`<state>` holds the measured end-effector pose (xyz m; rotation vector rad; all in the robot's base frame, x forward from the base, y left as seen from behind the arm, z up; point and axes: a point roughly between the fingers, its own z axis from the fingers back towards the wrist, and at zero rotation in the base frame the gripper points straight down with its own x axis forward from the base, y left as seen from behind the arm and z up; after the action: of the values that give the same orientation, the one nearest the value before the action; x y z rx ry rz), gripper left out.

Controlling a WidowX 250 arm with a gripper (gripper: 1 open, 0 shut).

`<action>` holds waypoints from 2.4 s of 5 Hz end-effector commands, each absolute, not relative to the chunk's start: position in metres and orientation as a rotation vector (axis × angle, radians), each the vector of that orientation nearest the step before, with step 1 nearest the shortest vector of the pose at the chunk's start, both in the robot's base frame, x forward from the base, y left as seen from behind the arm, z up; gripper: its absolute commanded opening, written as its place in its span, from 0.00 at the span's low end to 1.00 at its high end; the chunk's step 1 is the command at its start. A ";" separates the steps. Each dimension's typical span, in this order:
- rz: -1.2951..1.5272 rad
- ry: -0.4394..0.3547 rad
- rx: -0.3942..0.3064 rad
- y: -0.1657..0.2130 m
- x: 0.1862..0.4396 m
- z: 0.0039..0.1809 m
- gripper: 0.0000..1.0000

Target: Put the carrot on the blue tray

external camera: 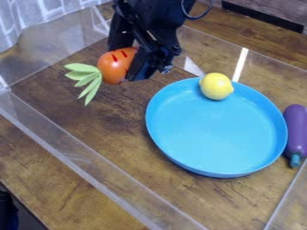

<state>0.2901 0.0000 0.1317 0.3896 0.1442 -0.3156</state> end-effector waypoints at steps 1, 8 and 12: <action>-0.258 0.070 0.372 -0.001 0.294 0.156 1.00; -0.435 0.074 0.276 0.027 0.295 0.075 1.00; -0.473 0.084 0.295 0.021 0.291 0.051 0.00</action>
<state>0.2803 0.0250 0.0367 0.2872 0.1418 -0.4694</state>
